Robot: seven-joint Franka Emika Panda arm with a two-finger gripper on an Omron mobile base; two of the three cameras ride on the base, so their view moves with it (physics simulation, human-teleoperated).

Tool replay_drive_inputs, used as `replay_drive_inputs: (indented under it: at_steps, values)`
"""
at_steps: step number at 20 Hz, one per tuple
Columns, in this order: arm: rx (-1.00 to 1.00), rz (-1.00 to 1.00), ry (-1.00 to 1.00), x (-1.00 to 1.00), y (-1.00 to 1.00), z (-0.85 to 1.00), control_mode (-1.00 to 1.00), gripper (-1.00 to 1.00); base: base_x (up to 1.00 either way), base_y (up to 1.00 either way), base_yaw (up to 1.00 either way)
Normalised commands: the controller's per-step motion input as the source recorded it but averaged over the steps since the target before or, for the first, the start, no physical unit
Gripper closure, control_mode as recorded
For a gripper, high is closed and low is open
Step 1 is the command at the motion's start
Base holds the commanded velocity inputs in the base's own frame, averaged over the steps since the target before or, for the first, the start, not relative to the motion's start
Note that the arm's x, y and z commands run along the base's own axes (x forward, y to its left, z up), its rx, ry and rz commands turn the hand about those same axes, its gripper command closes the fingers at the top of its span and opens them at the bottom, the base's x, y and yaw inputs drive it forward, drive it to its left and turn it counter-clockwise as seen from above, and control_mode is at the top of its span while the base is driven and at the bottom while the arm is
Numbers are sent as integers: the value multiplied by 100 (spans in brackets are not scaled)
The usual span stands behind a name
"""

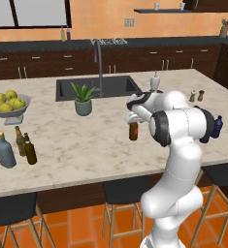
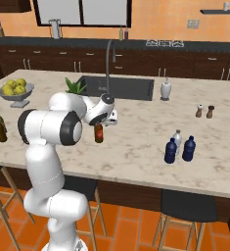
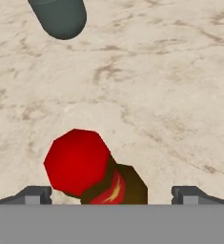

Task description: Move the plastic bottles in the middle to the plastics group, and the glass bottles in the middle to the glass group.

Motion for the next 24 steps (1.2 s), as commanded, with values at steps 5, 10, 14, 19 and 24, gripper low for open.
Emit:
replay_drive_inputs:
  at_steps: [5,10,14,19,24]
  values:
    - [0,0,-3,5,5,-11,-100,-100,0,0,0]
    - [0,2,-5,0,9,-11,-100,-100,0,0,0]
    - [0,1,-8,0,3,-12,-100,-100,0,0,0]
    - [0,0,-8,-1,-3,-9,-100,100,0,0,0]
    - [0,2,-11,-7,-9,-3,-100,100,0,0,0]
